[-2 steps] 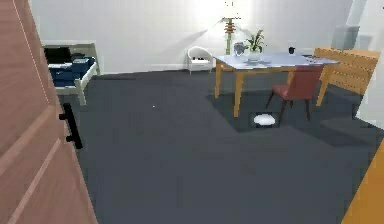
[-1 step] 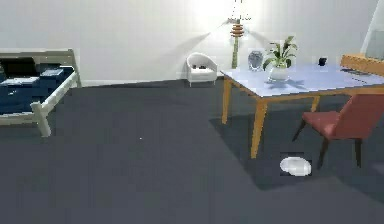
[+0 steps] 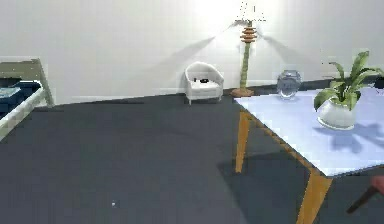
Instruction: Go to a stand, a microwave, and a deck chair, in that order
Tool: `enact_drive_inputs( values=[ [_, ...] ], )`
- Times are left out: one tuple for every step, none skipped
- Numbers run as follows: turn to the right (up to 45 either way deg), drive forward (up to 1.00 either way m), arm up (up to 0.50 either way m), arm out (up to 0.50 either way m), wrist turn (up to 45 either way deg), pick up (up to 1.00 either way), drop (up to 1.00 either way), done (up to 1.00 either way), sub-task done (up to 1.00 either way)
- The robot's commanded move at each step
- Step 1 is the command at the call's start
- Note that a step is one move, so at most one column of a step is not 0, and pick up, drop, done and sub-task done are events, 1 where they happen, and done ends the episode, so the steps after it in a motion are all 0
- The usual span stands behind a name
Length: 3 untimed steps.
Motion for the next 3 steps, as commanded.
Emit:
enact_drive_inputs(
  values=[
    [0.0,1.00,0.00,0.00,0.0,0.00,0.00,0.00,0.00],
    [0.0,0.80,0.00,0.00,0.0,0.00,0.00,0.00,0.00],
    [30.0,0.00,0.00,0.00,0.0,0.00,0.00,0.00,0.00]
  ],
)
